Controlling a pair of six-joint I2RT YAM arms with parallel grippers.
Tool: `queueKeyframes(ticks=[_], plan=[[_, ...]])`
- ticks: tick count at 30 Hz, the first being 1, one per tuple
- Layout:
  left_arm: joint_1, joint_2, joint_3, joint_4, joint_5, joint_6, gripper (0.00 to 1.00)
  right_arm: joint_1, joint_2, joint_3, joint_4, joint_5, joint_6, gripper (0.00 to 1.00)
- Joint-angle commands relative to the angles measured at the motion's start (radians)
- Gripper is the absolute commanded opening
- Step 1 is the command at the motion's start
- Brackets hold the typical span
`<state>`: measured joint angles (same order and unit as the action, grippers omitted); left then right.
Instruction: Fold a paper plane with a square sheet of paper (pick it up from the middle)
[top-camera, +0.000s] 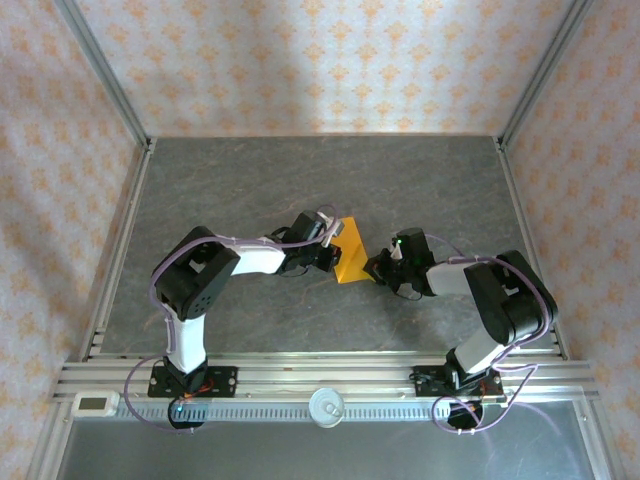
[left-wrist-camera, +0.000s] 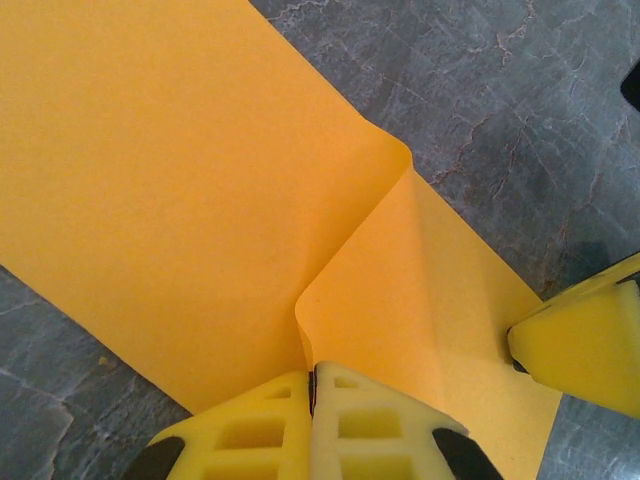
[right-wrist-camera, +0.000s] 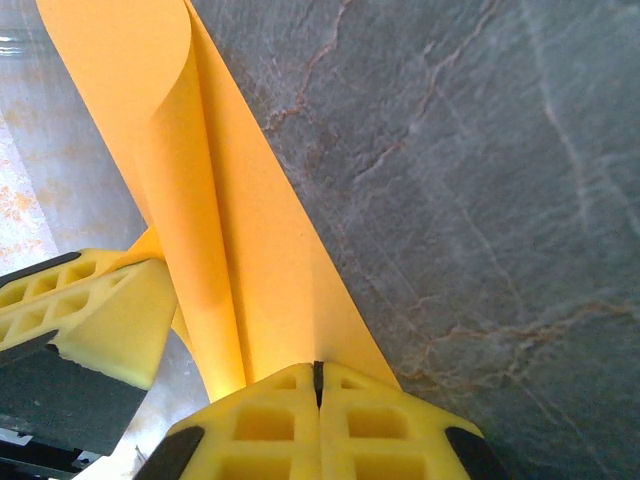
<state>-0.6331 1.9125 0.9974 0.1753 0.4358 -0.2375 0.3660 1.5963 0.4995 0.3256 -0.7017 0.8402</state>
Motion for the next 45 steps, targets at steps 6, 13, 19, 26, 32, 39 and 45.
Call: queueKeyframes(ticks=[6, 13, 19, 26, 32, 39, 45], plan=[[0.002, -0.006, 0.005, 0.013, 0.0, -0.008, 0.0, 0.001, 0.039, -0.007, -0.094, 0.084, -0.015, 0.01], [0.003, 0.048, 0.018, 0.011, 0.003, 0.004, 0.0, 0.001, 0.039, -0.012, -0.091, 0.084, -0.013, 0.01], [0.002, 0.055, 0.009, 0.015, 0.004, 0.006, 0.0, -0.001, 0.041, -0.009, -0.092, 0.082, -0.013, 0.0], [0.001, 0.053, 0.003, 0.006, 0.0, 0.015, 0.0, 0.001, 0.03, 0.008, -0.082, 0.064, -0.007, 0.02], [0.002, 0.059, 0.001, 0.001, 0.0, 0.02, 0.0, 0.0, -0.064, 0.047, 0.015, -0.005, 0.045, 0.04], [0.003, 0.065, 0.009, 0.002, 0.002, 0.021, 0.0, 0.018, 0.004, 0.163, -0.022, -0.061, 0.067, 0.03], [0.002, 0.066, 0.012, -0.003, 0.003, 0.025, 0.0, 0.039, 0.089, 0.226, -0.045, -0.039, 0.083, 0.02]])
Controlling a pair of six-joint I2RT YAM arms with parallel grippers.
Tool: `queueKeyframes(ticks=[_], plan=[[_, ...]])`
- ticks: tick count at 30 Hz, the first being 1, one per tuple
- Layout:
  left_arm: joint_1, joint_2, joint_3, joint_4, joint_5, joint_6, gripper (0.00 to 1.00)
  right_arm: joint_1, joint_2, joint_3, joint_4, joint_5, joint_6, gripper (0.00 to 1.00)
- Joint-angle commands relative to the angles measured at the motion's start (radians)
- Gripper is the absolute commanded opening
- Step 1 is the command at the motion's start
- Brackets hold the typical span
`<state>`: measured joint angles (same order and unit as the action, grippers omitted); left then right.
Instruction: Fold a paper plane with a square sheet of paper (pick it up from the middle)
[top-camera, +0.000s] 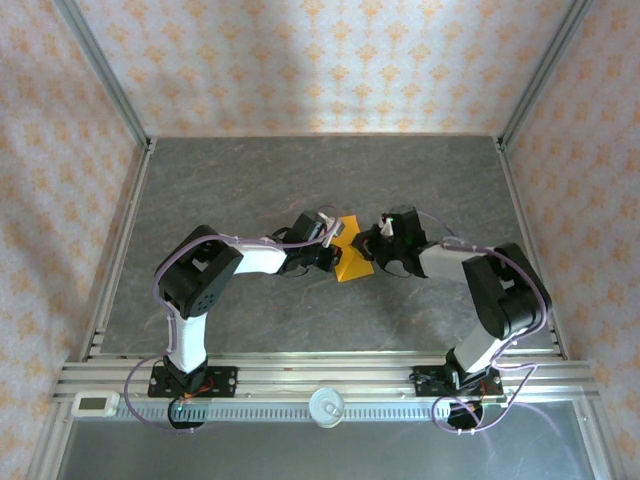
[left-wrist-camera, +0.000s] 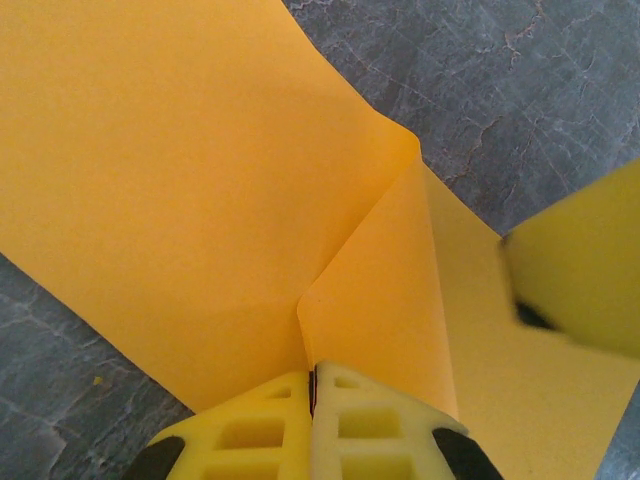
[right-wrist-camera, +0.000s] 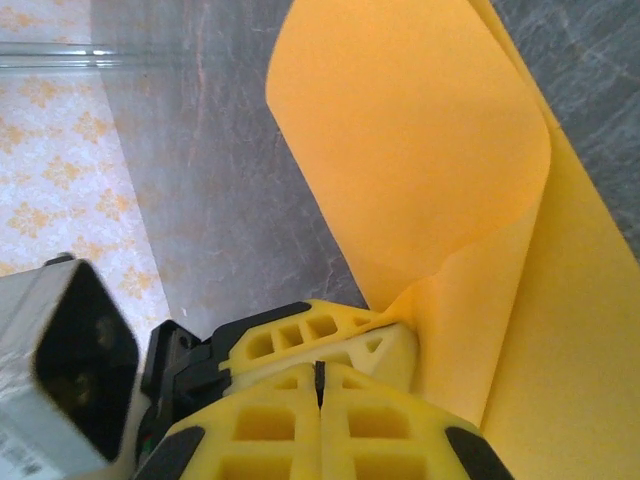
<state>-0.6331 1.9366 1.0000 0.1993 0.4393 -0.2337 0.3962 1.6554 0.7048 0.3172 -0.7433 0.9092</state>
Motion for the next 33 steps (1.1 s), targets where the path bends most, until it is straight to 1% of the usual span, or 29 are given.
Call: queueKeyframes(ticks=[1, 9, 15, 17, 20, 23, 27, 30, 33], plan=[[0.002, 0.044, 0.008, -0.026, -0.001, 0.022, 0.0, 0.007, 0.037, 0.025, -0.042, 0.008, 0.016, 0.01], [0.002, 0.052, 0.009, -0.034, 0.0, 0.032, 0.0, 0.015, 0.084, 0.045, -0.083, 0.011, -0.016, 0.01], [0.001, 0.057, 0.014, -0.044, 0.004, 0.037, 0.0, 0.016, 0.111, 0.026, -0.199, 0.109, -0.077, 0.0], [0.002, 0.056, 0.011, -0.047, 0.005, 0.04, 0.0, 0.016, 0.114, 0.008, -0.208, 0.126, -0.078, 0.0], [0.003, 0.057, 0.007, -0.05, 0.004, 0.042, 0.0, 0.015, 0.105, -0.004, -0.178, 0.112, -0.066, 0.0], [0.003, 0.058, 0.006, -0.057, 0.004, 0.045, 0.0, 0.016, 0.069, 0.031, -0.182, 0.107, -0.065, 0.0], [0.003, 0.058, 0.008, -0.061, 0.001, 0.047, 0.0, -0.004, 0.04, 0.078, -0.144, 0.062, -0.045, 0.0], [0.002, 0.059, 0.009, -0.064, 0.001, 0.047, 0.0, -0.021, 0.063, 0.097, -0.124, 0.037, -0.035, 0.0], [0.003, 0.061, 0.008, -0.066, 0.003, 0.048, 0.0, -0.031, 0.098, 0.091, -0.121, 0.042, -0.034, 0.0]])
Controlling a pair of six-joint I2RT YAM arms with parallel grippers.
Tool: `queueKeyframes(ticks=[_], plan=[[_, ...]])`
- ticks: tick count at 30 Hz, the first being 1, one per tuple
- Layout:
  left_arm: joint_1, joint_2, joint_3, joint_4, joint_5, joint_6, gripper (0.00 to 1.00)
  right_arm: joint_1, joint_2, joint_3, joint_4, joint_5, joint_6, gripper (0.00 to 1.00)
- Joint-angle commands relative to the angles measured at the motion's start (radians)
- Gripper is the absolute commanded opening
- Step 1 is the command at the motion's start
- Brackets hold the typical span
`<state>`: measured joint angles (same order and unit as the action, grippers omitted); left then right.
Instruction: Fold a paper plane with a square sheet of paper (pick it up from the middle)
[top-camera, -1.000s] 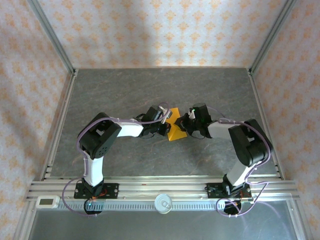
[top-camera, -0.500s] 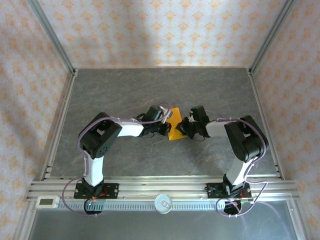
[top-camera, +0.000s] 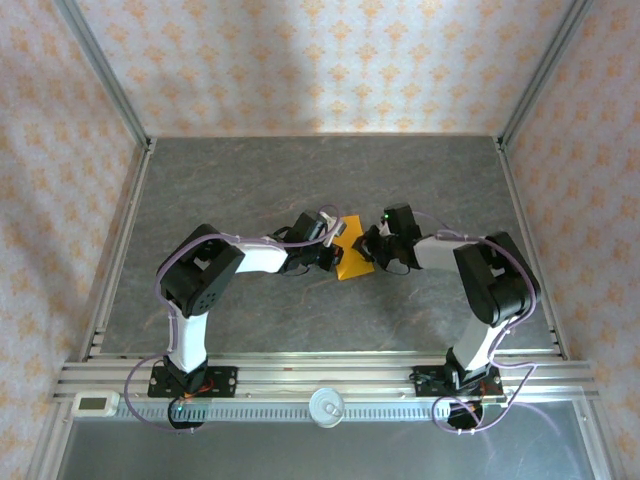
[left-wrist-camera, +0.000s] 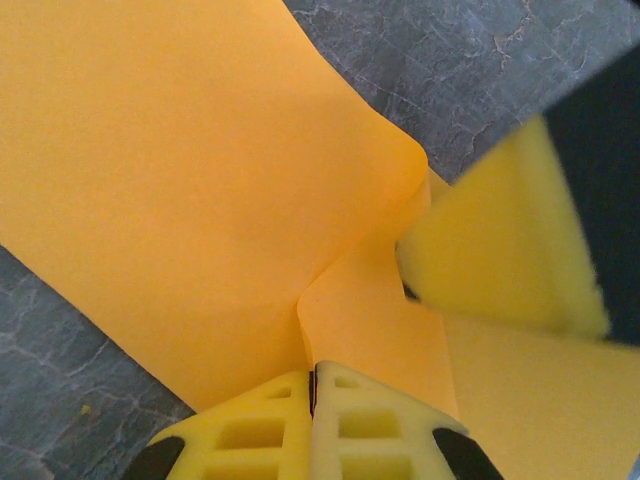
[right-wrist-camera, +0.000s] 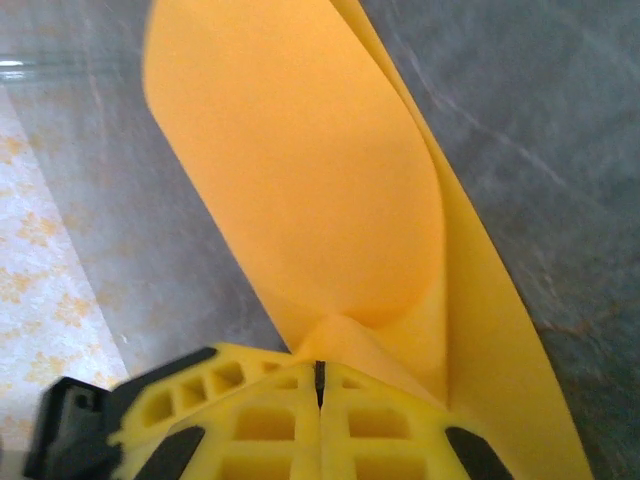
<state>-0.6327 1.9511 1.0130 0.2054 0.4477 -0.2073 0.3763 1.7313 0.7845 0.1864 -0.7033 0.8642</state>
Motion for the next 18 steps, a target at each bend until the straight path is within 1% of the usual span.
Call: queueKeyframes(ticks=[1, 4, 8, 12, 18], plan=[[0.002, 0.046, -0.004, -0.074, -0.007, 0.023, 0.0, -0.015, 0.032, 0.007, -0.001, 0.014, 0.006, 0.0], [0.001, 0.045, -0.005, -0.078, -0.009, 0.027, 0.0, -0.029, 0.052, -0.018, -0.036, 0.062, -0.003, 0.0], [0.001, 0.049, -0.006, -0.081, -0.008, 0.031, 0.0, -0.046, 0.064, -0.04, -0.033, 0.064, 0.003, 0.0], [0.002, 0.052, -0.003, -0.087, -0.008, 0.037, 0.0, -0.053, 0.036, -0.01, -0.041, 0.05, 0.001, 0.0], [0.001, 0.051, -0.001, -0.087, -0.007, 0.033, 0.0, -0.071, 0.013, 0.04, -0.007, -0.008, 0.011, 0.0]])
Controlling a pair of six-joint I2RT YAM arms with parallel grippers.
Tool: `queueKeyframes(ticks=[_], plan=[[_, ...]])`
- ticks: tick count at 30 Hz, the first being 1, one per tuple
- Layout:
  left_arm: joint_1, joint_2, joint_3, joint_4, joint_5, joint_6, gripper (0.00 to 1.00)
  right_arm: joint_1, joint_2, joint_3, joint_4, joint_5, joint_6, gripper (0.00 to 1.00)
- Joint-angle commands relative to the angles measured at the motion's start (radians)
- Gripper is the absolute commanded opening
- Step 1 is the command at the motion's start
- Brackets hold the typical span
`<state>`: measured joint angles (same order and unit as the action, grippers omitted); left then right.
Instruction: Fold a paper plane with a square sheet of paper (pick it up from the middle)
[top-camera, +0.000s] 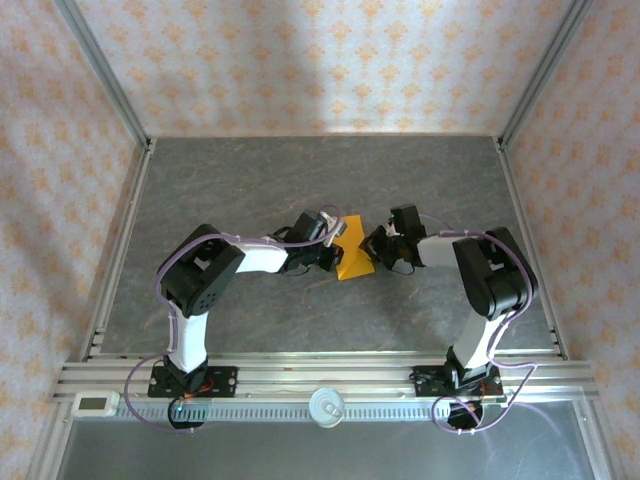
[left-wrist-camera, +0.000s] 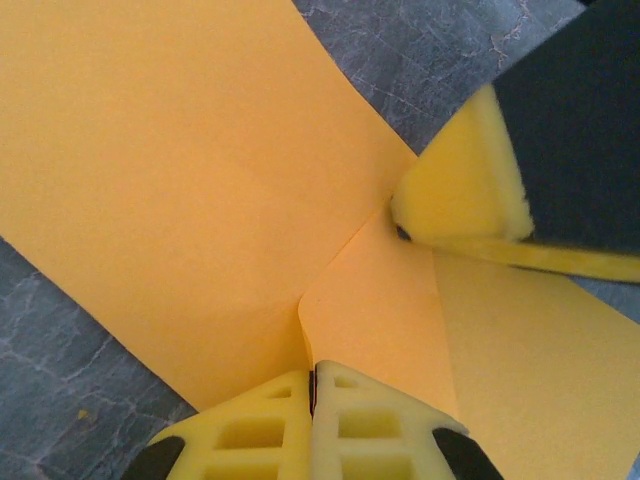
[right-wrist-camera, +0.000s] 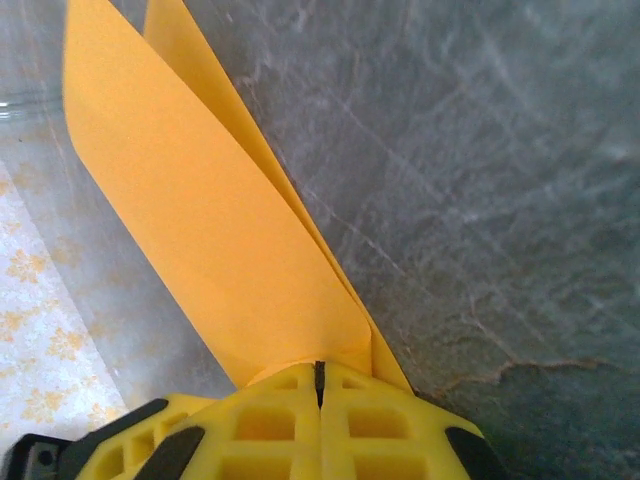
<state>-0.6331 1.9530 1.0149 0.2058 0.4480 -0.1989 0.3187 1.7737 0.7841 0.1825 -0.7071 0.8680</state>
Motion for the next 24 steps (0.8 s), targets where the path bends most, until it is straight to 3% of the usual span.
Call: queueKeyframes(ticks=[1, 13, 19, 24], plan=[[0.003, 0.05, -0.002, -0.086, -0.008, 0.024, 0.0, -0.012, -0.026, 0.043, 0.001, -0.013, 0.006, 0.0], [0.003, 0.049, -0.008, -0.089, -0.008, 0.029, 0.0, -0.031, 0.059, 0.018, -0.101, 0.121, -0.011, 0.0], [0.003, 0.047, -0.011, -0.091, -0.01, 0.031, 0.0, -0.04, -0.01, 0.014, 0.01, 0.058, 0.037, 0.0], [0.002, 0.044, -0.009, -0.091, -0.011, 0.03, 0.0, -0.035, -0.076, 0.039, -0.032, 0.045, 0.014, 0.0]])
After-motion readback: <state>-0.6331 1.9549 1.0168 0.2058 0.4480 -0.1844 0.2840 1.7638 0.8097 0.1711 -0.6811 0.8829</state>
